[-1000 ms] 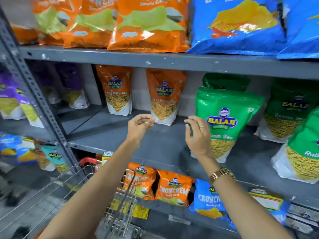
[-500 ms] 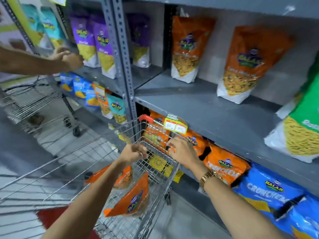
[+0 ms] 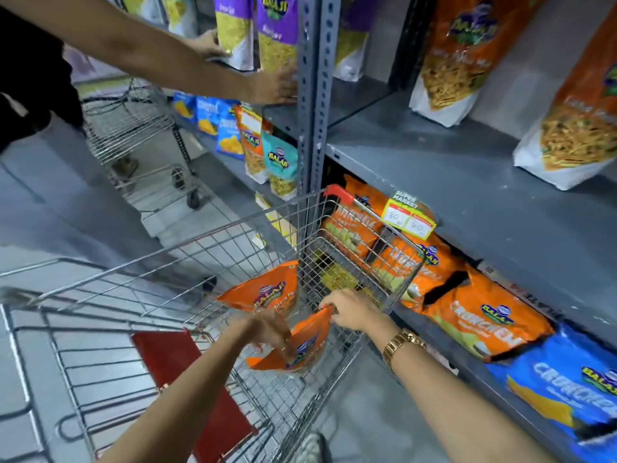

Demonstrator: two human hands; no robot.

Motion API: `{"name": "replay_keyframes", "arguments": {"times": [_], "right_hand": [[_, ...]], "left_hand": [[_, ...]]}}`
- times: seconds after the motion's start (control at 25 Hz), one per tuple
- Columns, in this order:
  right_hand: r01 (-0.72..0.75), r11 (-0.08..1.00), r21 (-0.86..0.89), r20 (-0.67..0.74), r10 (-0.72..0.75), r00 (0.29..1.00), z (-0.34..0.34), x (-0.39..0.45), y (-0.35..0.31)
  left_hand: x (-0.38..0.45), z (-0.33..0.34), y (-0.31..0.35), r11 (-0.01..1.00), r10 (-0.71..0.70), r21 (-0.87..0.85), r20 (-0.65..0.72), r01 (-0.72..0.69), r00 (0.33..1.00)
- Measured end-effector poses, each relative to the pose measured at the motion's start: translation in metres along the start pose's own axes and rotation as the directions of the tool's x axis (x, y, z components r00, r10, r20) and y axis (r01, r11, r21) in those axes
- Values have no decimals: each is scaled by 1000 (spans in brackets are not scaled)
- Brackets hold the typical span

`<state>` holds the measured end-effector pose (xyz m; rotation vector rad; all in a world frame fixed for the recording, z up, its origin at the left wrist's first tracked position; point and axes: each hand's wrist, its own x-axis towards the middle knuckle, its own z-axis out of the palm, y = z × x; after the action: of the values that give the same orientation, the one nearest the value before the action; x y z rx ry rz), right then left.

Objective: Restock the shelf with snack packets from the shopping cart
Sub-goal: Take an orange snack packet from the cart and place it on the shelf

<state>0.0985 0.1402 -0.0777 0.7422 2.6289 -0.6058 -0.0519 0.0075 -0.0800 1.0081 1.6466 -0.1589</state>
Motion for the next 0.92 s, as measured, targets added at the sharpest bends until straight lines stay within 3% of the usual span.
{"name": "replay_keyframes", "arguments": {"times": [0.08,0.16,0.28,0.4,0.48,0.6,0.76,0.84,0.92], "right_hand": [[-37,999,-21,-8,37,999,3,2,-5],[-52,998,-26,-44,50,998,3,0,-8],[-87,994,65,-137,96,986,3,-7,-5],[-97,935,341,-222,181,958,-14,-19,4],[-35,873,486,-311,210,927,-38,-32,10],[92,819,566,-474,232,850,-80,-54,15],[242,745,621,-668,343,660,-140,-84,20],[333,706,625,-736,392,552,-175,-100,23],[403,707,582,-803,418,425,-214,-116,31]], "left_hand": [[-2,3,2,938,17,347,-32,-5,999],[-5,3,7,859,120,512,-155,-24,981],[-15,-9,8,880,208,472,-285,-52,936],[-30,-35,5,956,253,250,-435,-153,864],[-46,-56,15,959,272,94,-557,-267,785],[-78,-91,47,907,364,82,-647,-413,670],[-128,-135,110,819,457,106,-715,-564,529],[-151,-153,148,789,492,206,-776,-579,395],[-167,-168,187,765,498,347,-853,-542,157]]}}
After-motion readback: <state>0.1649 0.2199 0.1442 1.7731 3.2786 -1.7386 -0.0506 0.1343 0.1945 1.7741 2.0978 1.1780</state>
